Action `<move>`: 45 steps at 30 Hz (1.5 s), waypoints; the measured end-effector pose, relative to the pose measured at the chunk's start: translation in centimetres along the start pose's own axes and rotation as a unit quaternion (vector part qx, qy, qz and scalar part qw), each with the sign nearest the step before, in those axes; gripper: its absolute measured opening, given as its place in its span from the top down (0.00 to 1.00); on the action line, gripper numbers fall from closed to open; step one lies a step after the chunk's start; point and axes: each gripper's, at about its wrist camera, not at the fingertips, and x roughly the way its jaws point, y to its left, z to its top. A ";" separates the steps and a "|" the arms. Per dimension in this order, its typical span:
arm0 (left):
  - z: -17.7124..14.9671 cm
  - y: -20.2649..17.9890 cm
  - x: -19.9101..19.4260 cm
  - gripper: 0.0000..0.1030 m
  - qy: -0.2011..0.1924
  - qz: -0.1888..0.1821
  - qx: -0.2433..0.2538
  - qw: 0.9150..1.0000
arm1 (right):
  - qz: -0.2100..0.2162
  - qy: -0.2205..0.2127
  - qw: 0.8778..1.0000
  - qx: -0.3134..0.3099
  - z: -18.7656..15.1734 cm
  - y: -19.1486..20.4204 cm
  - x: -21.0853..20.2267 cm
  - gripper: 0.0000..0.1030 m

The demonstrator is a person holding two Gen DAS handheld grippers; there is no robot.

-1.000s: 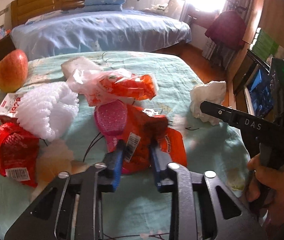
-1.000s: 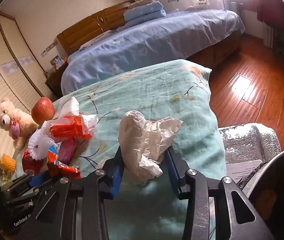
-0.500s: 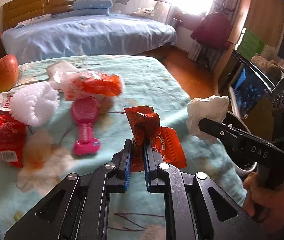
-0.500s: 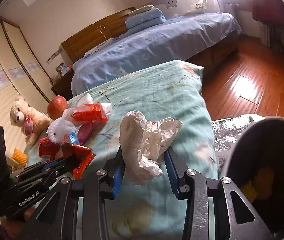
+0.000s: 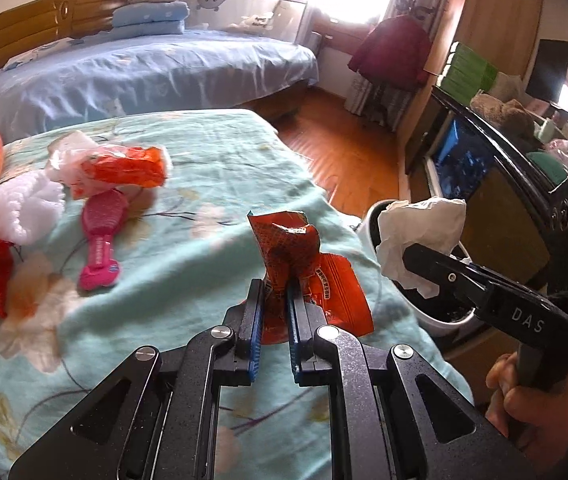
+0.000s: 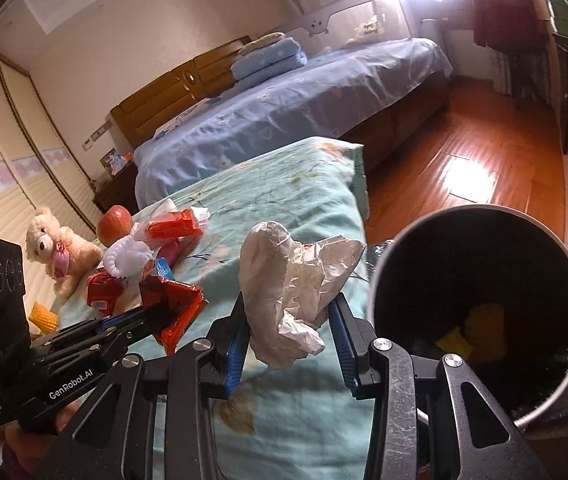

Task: Collect trash
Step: 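Carry both items over the bin and open both tools to drop them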

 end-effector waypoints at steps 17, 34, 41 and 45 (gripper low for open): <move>0.6 -5.5 1.5 0.90 0.008 -0.024 0.043 0.999 | -0.040 -0.025 0.999 0.027 -1.1 -3.9 -2.9 0.62; 1.7 -9.6 3.6 0.90 0.022 -0.049 0.072 0.996 | -0.089 -0.029 0.995 0.041 -1.6 -8.0 -4.1 0.61; 1.9 -10.8 4.6 0.90 0.030 -0.053 0.079 0.995 | -0.103 -0.027 0.993 0.045 -1.5 -9.5 -4.1 0.59; 2.2 -11.1 5.2 0.90 0.037 -0.058 0.079 0.995 | -0.109 -0.023 0.993 0.043 -1.5 -9.9 -3.9 0.59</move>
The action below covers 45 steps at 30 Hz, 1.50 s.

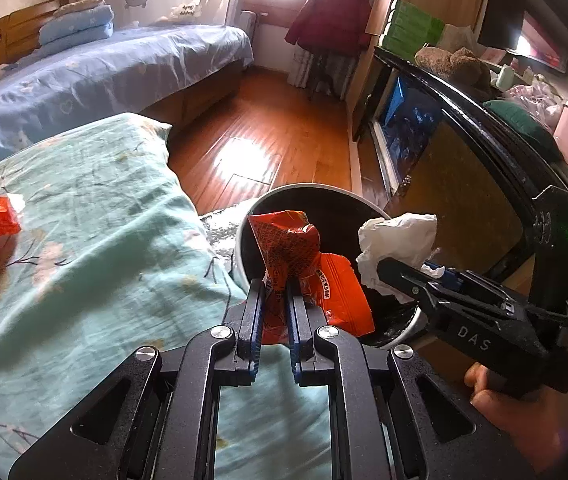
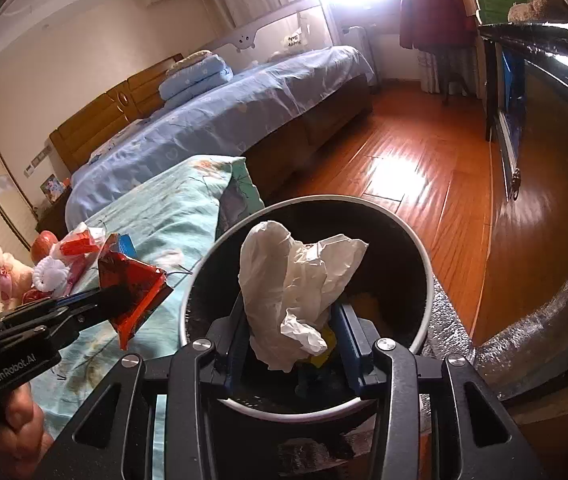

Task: Collect trash
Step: 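Carry both items over the bin and open both tools to drop them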

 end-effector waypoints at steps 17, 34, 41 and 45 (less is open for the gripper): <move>0.9 -1.1 2.1 0.90 0.015 -0.002 0.012 1.000 | -0.011 0.008 1.000 0.002 1.2 -1.8 1.2 0.58; 0.3 0.6 0.8 0.53 0.004 0.013 -0.013 1.000 | -0.013 0.015 1.000 0.023 1.9 -2.4 1.4 0.23; -1.9 3.6 -1.0 0.46 -0.001 0.042 -0.040 0.998 | 0.006 0.008 1.000 0.021 1.4 -0.5 0.8 0.15; -3.3 5.9 -2.4 0.46 -0.006 0.057 -0.061 0.996 | 0.022 0.015 1.000 0.013 0.8 1.4 1.1 0.14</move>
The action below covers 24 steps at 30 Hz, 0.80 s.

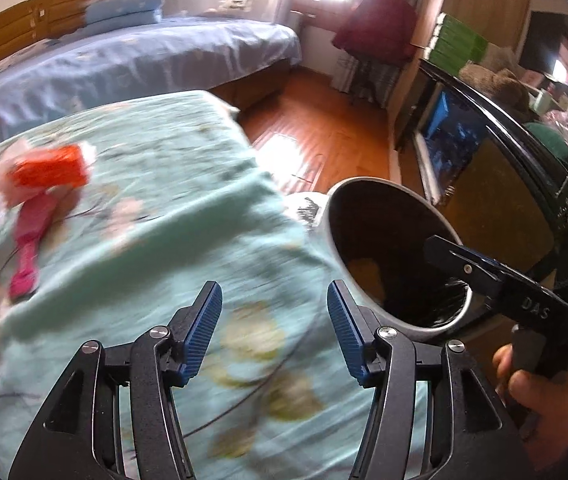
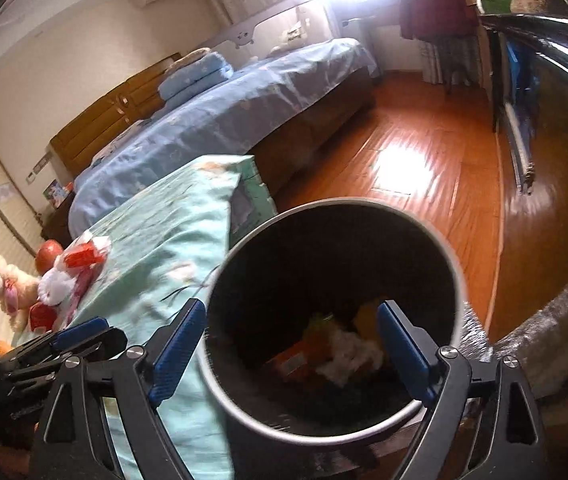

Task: Collect trash
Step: 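Carry both items over the bin and open both tools to drop them, then move both open tools back over the trash on the bed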

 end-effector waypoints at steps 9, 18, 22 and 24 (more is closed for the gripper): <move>-2.4 6.3 -3.4 0.46 -0.019 0.040 -0.058 0.997 | 0.045 0.010 0.998 -0.039 -1.4 5.8 0.7 0.14; -4.3 12.1 -5.9 0.46 -0.035 0.080 -0.111 0.990 | 0.076 0.028 0.994 -0.075 -2.5 11.4 2.2 0.14; -5.2 14.0 -6.8 0.46 -0.038 0.094 -0.128 0.987 | 0.089 0.037 0.991 -0.092 -3.0 13.9 3.0 0.14; -5.5 14.7 -7.3 0.46 -0.041 0.102 -0.134 0.985 | 0.097 0.044 0.989 -0.098 -3.3 15.2 3.6 0.14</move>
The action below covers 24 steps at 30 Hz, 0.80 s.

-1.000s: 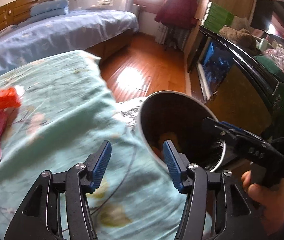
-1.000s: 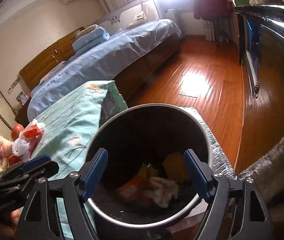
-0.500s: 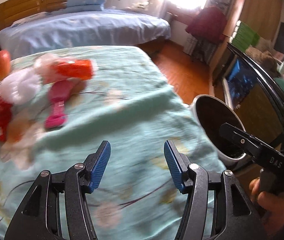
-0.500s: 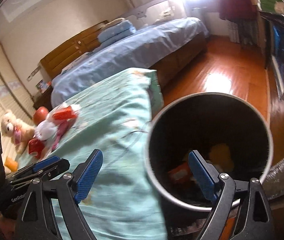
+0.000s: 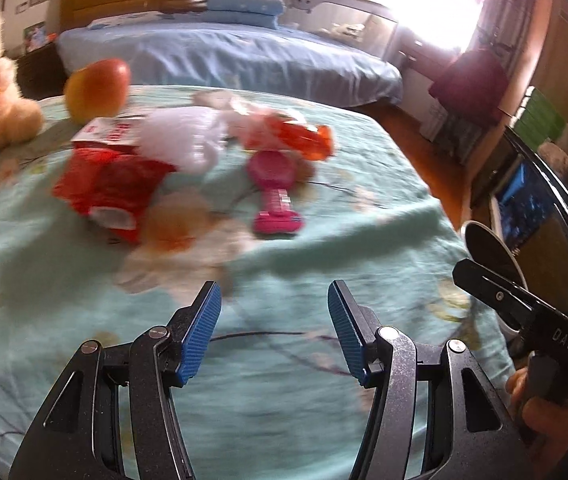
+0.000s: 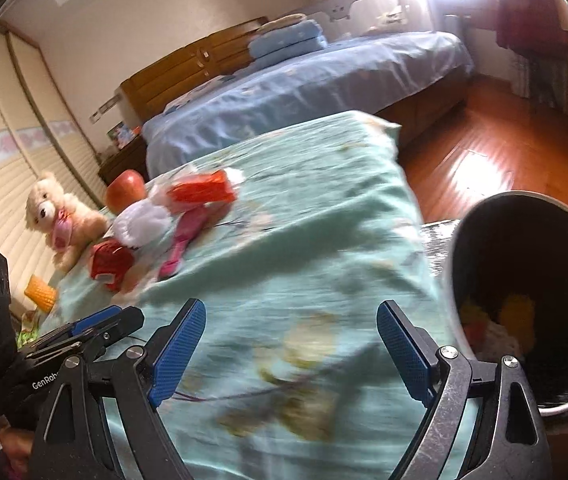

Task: Collect trash
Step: 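Move both open tools back over the trash on the bed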

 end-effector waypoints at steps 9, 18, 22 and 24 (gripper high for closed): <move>0.5 5.3 -1.0 0.45 -0.011 0.030 -0.048 0.998 | 0.033 0.022 0.999 -0.037 0.9 5.2 3.4 0.14; 1.7 8.9 -1.3 0.45 -0.023 0.047 -0.074 0.996 | 0.039 0.033 0.997 -0.056 1.9 8.2 6.6 0.14; 2.5 10.0 -0.5 0.45 -0.019 0.052 -0.081 0.995 | 0.035 0.037 0.997 -0.060 2.3 8.7 7.8 0.14; 2.8 10.3 0.0 0.45 -0.014 0.053 -0.080 0.995 | 0.032 0.038 0.997 -0.063 2.5 9.0 8.3 0.14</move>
